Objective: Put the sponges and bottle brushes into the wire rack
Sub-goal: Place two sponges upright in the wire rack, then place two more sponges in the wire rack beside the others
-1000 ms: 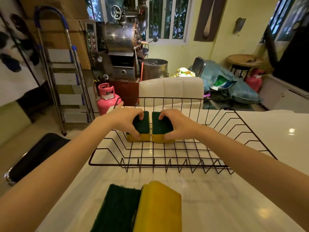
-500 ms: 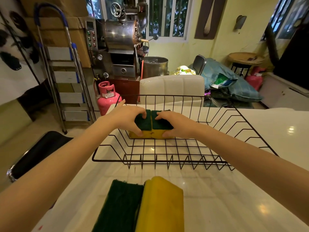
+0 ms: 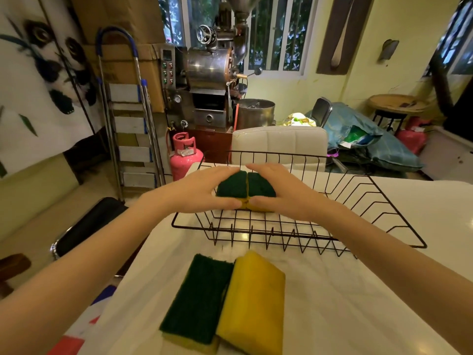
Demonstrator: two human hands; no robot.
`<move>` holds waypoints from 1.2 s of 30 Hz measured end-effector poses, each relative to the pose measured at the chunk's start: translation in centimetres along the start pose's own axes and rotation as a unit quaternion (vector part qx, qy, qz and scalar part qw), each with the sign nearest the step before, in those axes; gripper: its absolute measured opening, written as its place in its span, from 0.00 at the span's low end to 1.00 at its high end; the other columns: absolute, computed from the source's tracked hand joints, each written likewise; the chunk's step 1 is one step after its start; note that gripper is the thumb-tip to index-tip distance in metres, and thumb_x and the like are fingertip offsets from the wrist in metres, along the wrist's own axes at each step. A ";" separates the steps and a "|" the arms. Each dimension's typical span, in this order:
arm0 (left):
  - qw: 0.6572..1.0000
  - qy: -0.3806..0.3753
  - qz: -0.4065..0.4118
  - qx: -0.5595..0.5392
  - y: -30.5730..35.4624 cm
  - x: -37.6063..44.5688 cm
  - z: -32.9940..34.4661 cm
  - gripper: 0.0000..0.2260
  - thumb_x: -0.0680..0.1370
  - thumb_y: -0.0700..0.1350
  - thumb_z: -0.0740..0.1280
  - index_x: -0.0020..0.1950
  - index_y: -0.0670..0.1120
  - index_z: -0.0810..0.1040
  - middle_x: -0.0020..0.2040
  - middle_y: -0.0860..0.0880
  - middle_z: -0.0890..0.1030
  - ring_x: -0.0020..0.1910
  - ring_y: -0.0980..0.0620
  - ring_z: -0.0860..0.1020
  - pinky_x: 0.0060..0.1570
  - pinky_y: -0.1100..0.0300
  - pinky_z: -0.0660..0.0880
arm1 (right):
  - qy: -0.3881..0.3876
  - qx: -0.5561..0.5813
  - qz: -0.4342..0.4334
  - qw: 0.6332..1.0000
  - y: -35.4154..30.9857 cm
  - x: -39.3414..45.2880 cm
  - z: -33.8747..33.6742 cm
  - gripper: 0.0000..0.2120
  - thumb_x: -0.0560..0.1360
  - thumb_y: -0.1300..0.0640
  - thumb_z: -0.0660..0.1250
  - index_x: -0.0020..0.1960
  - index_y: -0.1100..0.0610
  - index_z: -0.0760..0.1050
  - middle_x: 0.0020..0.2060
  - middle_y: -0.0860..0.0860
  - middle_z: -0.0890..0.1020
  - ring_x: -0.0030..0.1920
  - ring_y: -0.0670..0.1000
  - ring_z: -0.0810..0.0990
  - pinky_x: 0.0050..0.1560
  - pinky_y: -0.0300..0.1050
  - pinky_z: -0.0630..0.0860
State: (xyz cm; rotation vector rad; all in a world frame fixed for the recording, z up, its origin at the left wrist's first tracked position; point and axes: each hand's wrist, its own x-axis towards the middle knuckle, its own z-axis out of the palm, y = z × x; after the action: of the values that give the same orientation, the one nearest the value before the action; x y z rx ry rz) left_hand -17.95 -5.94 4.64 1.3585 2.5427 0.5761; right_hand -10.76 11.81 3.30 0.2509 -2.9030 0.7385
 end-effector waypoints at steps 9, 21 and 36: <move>0.994 0.090 0.055 -0.021 1.9 -9.0 3.5 0.28 0.71 0.63 0.60 0.68 0.66 0.52 0.68 0.73 0.48 0.66 0.77 0.45 0.62 0.73 0.46 | 0.063 0.090 -0.073 0.991 -3.5 -10.2 1.9 0.26 0.71 0.41 0.62 0.67 0.38 0.58 0.62 0.29 0.64 0.65 0.32 0.63 0.60 0.23 0.61; 0.985 0.087 -0.004 -0.152 1.4 -13.6 8.4 0.24 0.65 0.65 0.62 0.60 0.67 0.66 0.64 0.73 0.60 0.66 0.76 0.53 0.61 0.75 0.53 | -0.083 0.115 0.035 0.989 -4.3 -14.5 6.3 0.50 0.61 0.37 0.71 0.71 0.39 0.41 0.74 0.39 0.48 0.72 0.43 0.51 0.72 0.48 0.56; 0.981 0.092 -0.018 -0.173 0.0 -13.6 9.9 0.26 0.62 0.65 0.66 0.60 0.69 0.67 0.65 0.72 0.61 0.65 0.77 0.54 0.58 0.76 0.57 | -0.055 0.113 0.047 0.991 -3.2 -14.4 2.7 0.28 0.61 0.41 0.65 0.61 0.41 0.66 0.62 0.41 0.62 0.61 0.44 0.62 0.52 0.30 0.63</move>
State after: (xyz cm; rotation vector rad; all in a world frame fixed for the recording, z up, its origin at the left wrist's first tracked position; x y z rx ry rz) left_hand -6.83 -14.82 -4.41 1.1810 2.4425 1.1220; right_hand 3.66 9.53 -0.03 0.1846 -2.9479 1.1067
